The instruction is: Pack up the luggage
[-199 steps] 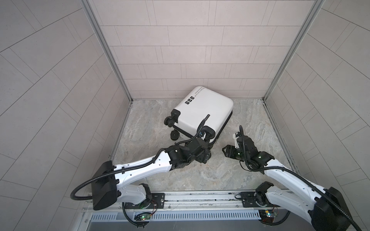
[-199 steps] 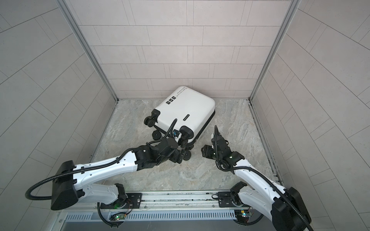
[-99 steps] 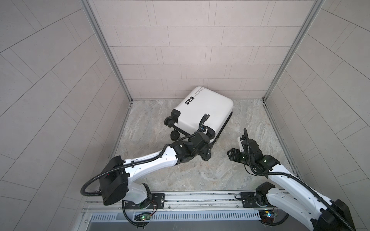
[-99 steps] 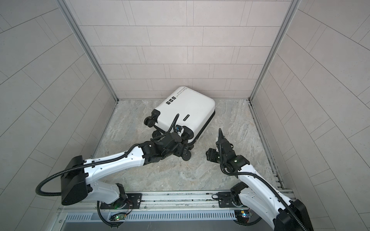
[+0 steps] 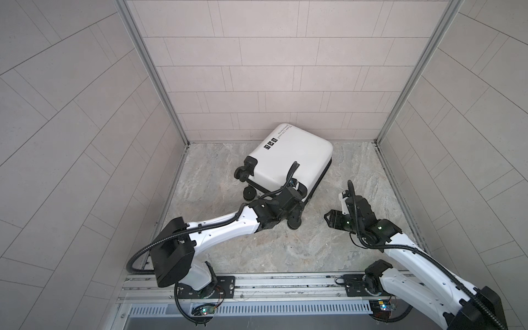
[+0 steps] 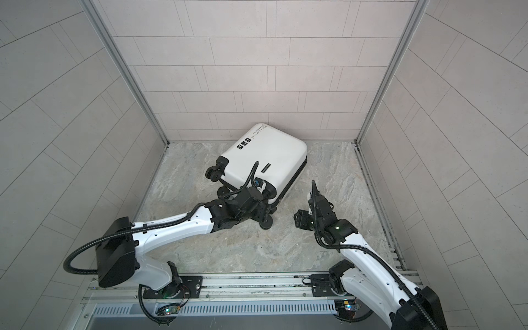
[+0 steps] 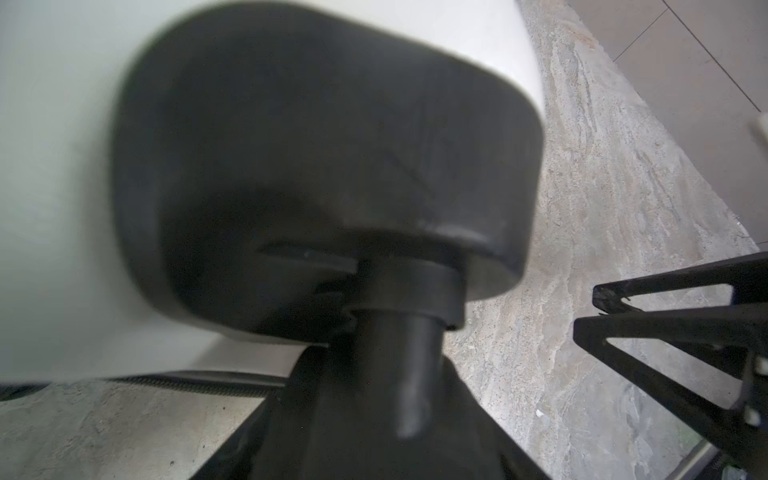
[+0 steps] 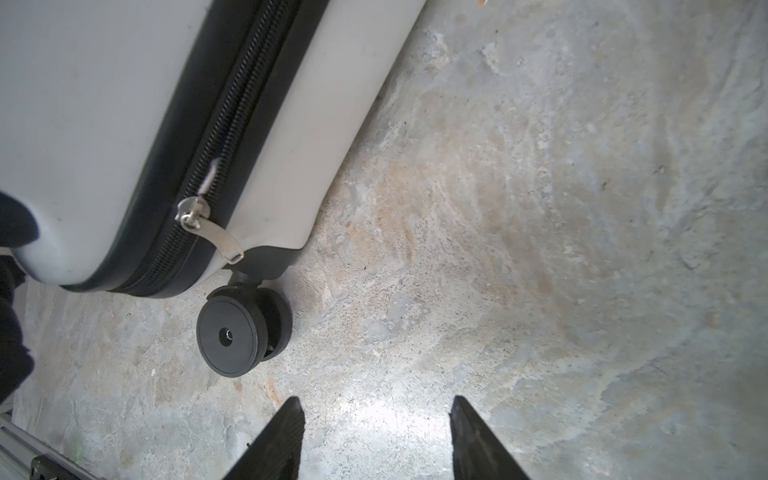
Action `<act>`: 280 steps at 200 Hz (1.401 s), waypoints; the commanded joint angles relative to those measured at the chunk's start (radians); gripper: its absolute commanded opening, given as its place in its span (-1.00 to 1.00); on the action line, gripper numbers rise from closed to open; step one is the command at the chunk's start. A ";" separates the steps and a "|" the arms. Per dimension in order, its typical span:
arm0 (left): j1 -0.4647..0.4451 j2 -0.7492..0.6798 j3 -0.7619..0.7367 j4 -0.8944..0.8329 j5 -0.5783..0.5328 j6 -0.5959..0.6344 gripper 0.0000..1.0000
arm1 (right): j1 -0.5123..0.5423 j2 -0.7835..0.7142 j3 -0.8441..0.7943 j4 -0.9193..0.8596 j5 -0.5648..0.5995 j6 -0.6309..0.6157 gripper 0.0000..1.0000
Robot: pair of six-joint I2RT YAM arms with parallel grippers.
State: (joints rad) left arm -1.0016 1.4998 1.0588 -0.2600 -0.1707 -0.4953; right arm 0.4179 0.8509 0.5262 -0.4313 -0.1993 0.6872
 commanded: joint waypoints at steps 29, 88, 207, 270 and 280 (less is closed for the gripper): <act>0.008 0.009 0.041 0.031 -0.015 -0.008 0.15 | -0.002 -0.035 0.027 0.003 -0.013 -0.051 0.22; 0.018 0.002 0.030 0.015 -0.003 -0.010 -0.80 | -0.001 -0.028 -0.001 0.228 -0.095 -0.141 0.24; 0.059 -0.194 -0.065 -0.061 -0.072 -0.001 -1.00 | 0.158 0.217 -0.034 0.588 -0.140 -0.303 0.06; 0.072 -0.209 -0.088 -0.042 -0.043 0.000 -1.00 | 0.181 0.240 0.036 0.409 0.106 -0.197 0.19; 0.072 -0.208 -0.086 -0.041 -0.039 0.001 -1.00 | 0.179 0.256 0.082 0.299 0.259 -0.083 0.25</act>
State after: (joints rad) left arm -0.9531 1.3407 0.9695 -0.3325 -0.1329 -0.4358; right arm 0.5976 1.0828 0.5243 0.0429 -0.2054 0.4526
